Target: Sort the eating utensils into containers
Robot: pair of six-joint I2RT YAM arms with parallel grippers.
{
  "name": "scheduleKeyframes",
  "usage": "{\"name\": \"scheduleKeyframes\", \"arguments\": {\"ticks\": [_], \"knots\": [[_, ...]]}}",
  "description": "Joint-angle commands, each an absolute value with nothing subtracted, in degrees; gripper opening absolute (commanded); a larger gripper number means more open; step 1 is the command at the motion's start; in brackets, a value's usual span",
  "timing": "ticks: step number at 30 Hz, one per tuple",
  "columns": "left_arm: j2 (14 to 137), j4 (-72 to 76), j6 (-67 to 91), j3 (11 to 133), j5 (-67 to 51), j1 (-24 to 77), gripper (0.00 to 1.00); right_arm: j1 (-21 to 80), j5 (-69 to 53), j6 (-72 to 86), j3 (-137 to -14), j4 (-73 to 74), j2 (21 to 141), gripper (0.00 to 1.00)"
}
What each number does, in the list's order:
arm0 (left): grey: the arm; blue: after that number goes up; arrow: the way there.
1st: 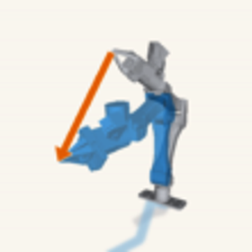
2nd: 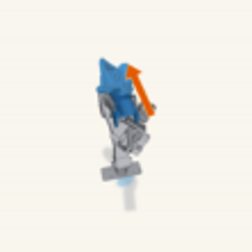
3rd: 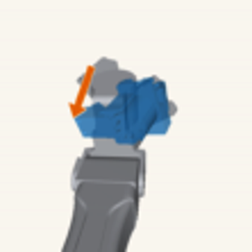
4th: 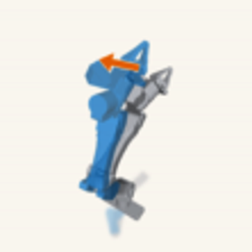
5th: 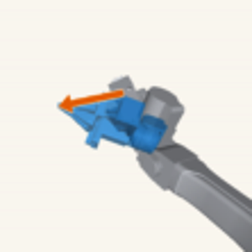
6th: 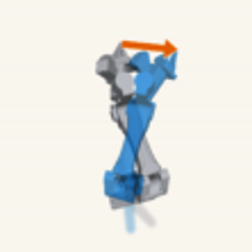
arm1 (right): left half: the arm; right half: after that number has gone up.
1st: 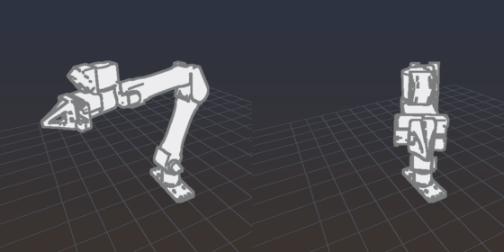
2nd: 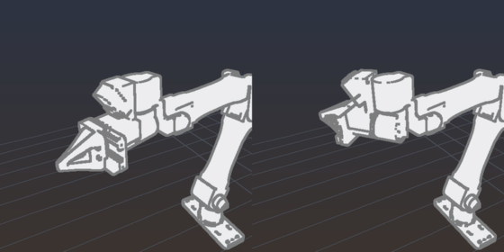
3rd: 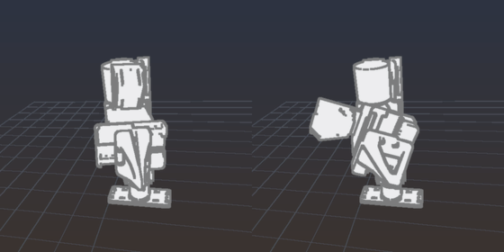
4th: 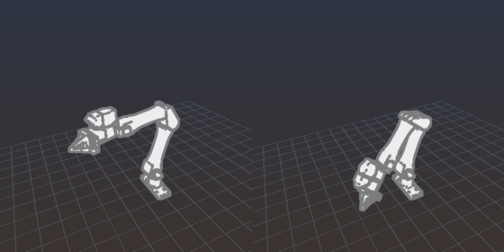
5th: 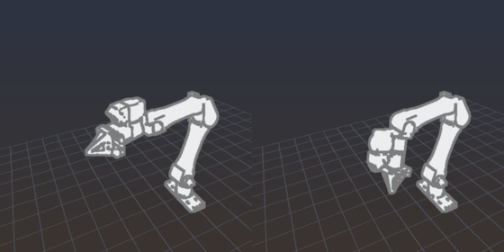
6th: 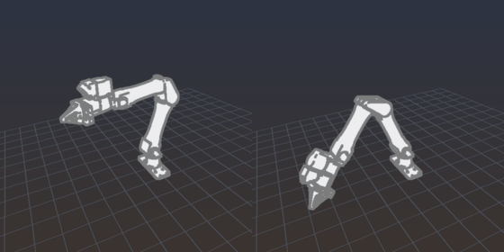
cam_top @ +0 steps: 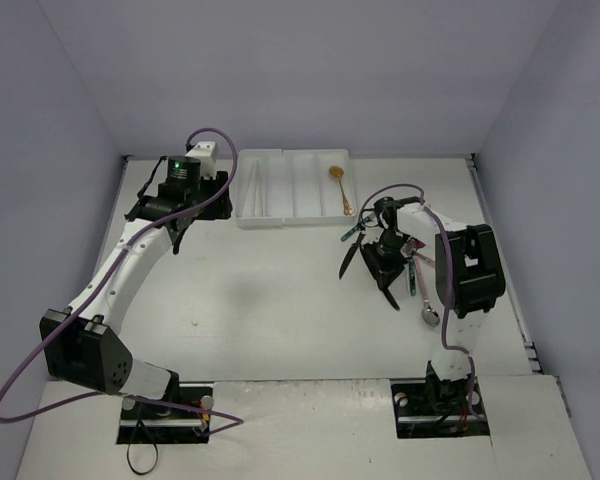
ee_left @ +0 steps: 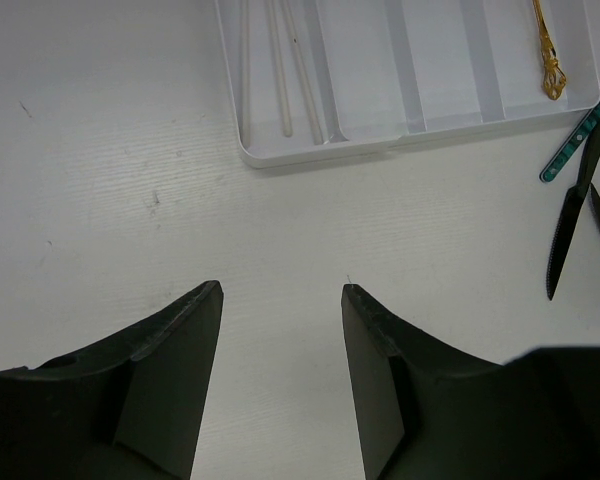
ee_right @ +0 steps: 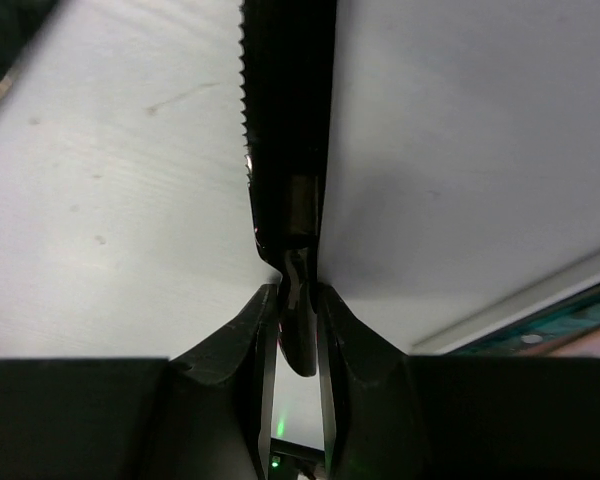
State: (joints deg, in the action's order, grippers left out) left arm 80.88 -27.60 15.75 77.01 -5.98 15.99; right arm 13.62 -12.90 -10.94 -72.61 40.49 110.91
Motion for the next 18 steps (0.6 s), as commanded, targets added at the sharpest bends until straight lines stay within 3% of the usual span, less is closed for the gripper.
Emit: {"name": "scheduleKeyframes", "arguments": {"ticks": [1,11,17,18], "knots": [[79.0,-25.65,16.87,77.61,-6.15,15.47,0.48,14.4,-18.73,-9.68,-73.32,41.47,102.65,0.0],[79.32,-25.65,16.8,77.34,-6.14,15.47,0.48,15.03,-26.99,-9.12,-82.73,41.05,96.16,0.0],[79.68,-24.2,17.05,77.35,-5.94,15.47,0.49,15.16,-29.08,-3.53,-100.89,37.08,105.04,0.0],[79.51,-23.9,17.03,77.13,-5.79,15.47,0.53,15.23,-29.2,-2.62,-103.86,36.59,106.86,0.0]]}}
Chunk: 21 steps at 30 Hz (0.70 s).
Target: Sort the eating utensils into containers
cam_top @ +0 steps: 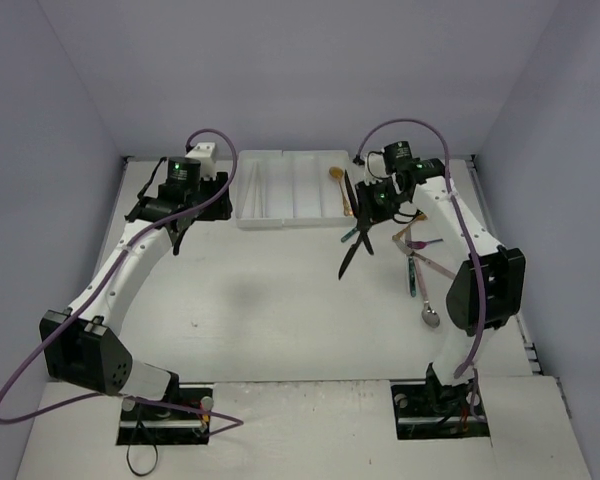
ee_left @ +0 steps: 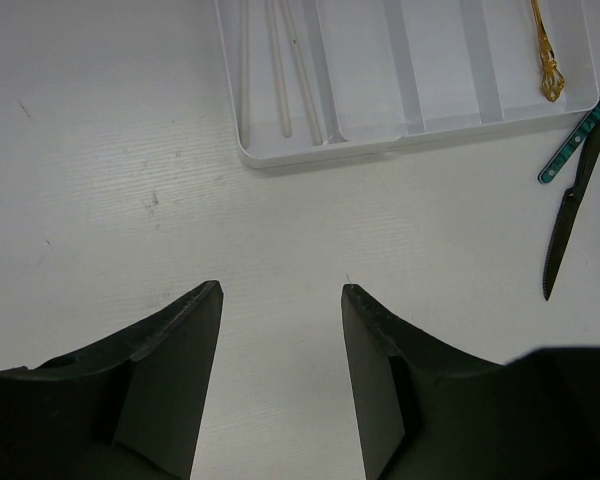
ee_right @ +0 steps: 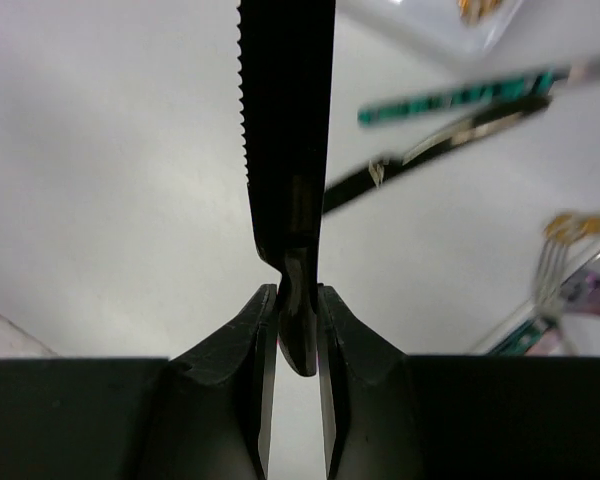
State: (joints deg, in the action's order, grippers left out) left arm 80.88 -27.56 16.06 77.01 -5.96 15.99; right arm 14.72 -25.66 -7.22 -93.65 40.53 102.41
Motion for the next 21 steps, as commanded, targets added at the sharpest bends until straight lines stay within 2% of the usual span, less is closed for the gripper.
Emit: {"name": "scheduleKeyframes", "arguments": {"ticks": [1,4,5,17,21], "knots": [[79.22,-23.67,16.97,76.85,-5.56,15.47,0.6,15.29,-29.26,-1.53,-107.37,36.01,108.93,0.0],[78.09,-22.91,17.23,75.9,-4.74,15.38,0.84,15.85,-29.27,1.91,-116.27,32.95,114.65,0.0],[77.5,-22.59,17.3,75.37,-4.68,15.31,0.87,16.25,-29.27,2.84,-118.51,31.63,116.36,0.0],[73.95,-23.83,18.42,74.97,-7.12,10.88,0.88,23.33,-22.45,6.19,-132.64,20.86,131.63,0.0],[72.6,-23.77,18.98,73.39,-7.08,9.71,0.88,24.79,-19.21,6.02,-133.29,18.5,134.03,0.0]]}}
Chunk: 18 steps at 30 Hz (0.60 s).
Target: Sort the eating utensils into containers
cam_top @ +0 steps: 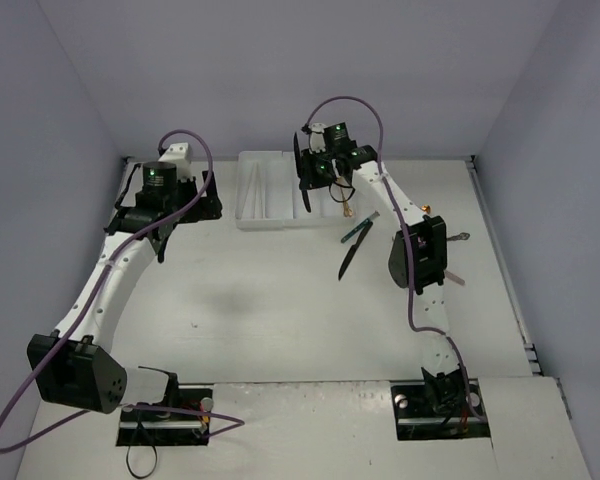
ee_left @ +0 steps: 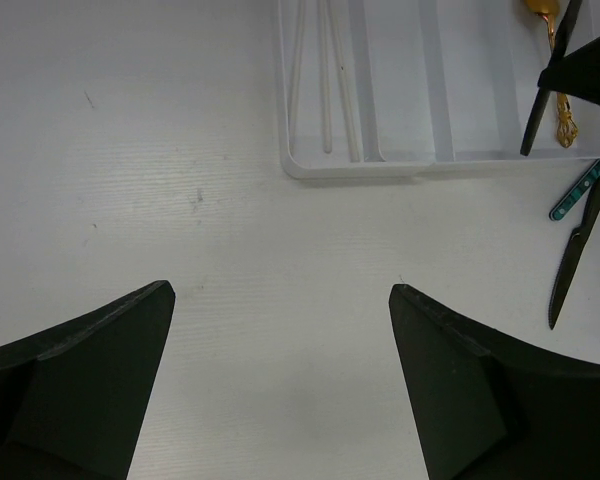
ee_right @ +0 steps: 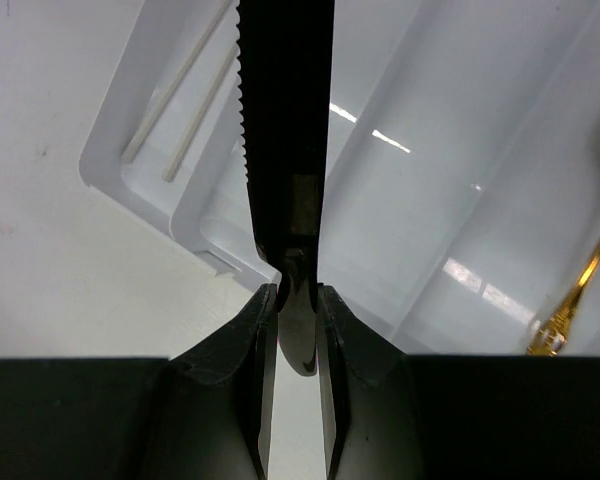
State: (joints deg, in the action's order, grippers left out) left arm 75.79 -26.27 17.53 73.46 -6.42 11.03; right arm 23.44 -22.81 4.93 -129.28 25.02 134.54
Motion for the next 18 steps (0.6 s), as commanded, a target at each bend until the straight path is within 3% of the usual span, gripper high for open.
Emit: {"name": "scheduleKeyframes", "arguments": {"ticks": [1,18], "knots": [[72.25,-23.74,19.05,73.04,-7.04,9.4,0.88,24.99,-18.61,6.13,-133.32,17.98,134.45,0.0],[71.44,-24.0,20.12,71.8,-7.29,8.0,0.88,25.32,-12.88,14.56,-128.09,10.11,138.14,0.0]]}}
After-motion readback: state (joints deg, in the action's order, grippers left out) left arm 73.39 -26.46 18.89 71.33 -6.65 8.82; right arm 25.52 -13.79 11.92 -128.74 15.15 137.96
